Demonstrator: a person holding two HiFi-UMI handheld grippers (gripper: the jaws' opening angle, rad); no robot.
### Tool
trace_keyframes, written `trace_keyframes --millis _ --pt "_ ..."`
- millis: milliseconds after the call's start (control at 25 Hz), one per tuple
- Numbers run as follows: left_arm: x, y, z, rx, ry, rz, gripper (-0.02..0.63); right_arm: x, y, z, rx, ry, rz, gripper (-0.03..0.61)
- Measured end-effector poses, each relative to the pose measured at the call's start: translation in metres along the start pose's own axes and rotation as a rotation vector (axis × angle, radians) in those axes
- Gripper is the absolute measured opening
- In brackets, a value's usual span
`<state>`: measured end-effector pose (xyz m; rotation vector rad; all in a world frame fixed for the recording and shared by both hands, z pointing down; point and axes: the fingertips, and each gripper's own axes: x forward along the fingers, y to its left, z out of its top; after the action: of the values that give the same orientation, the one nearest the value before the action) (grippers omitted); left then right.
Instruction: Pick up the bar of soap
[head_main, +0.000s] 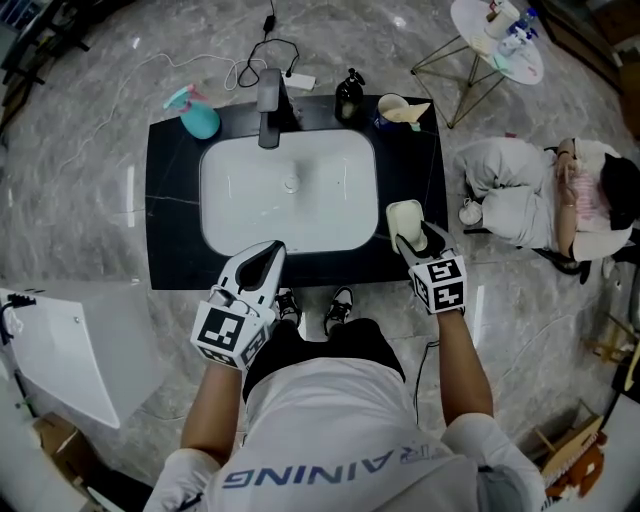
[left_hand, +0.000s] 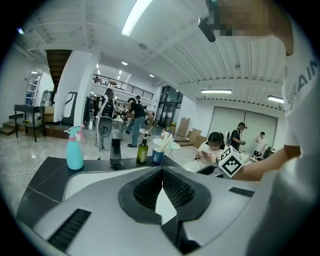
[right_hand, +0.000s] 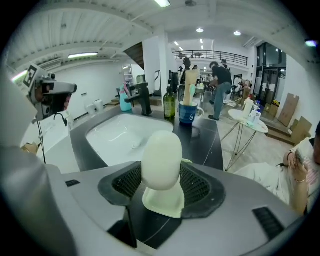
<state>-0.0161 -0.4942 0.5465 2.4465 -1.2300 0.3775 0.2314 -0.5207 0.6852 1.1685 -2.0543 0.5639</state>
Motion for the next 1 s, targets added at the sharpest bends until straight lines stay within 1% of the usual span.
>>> trace_keyframes --millis 160,320,520,680,760,920,1000 --pt "-0.002 -0.003 0.013 0.024 -0.016 -0.01 0.008 -0.018 0.012 0.026 0.05 -0.099 0.027 0.25" --pt "-0.01 -0.008 0.028 0.044 -0.044 -0.016 0.008 -0.045 0.023 0.059 0.08 -0.215 0.024 0.25" --pt "-0.019 -0.009 0.051 0.075 -0.092 -0.018 0.008 -0.082 0.033 0.106 0.054 -0.356 -0.008 0.25" --pt "-0.03 -0.015 0.069 0.106 -0.128 -0.027 0.008 -0.119 0.04 0.137 0.044 -0.456 -0.029 0.25" --pt "-0.036 -0.017 0.077 0.115 -0.146 -0.032 0.008 -0.138 0.044 0.15 0.034 -0.5 -0.039 0.25" --pt "-0.048 -0.02 0.093 0.106 -0.189 -0.05 0.008 -0.169 0.055 0.168 0.016 -0.563 -0.046 0.25" --pt "-0.054 -0.021 0.101 0.131 -0.205 -0.05 0.008 -0.184 0.059 0.175 0.016 -0.595 -0.051 0.25"
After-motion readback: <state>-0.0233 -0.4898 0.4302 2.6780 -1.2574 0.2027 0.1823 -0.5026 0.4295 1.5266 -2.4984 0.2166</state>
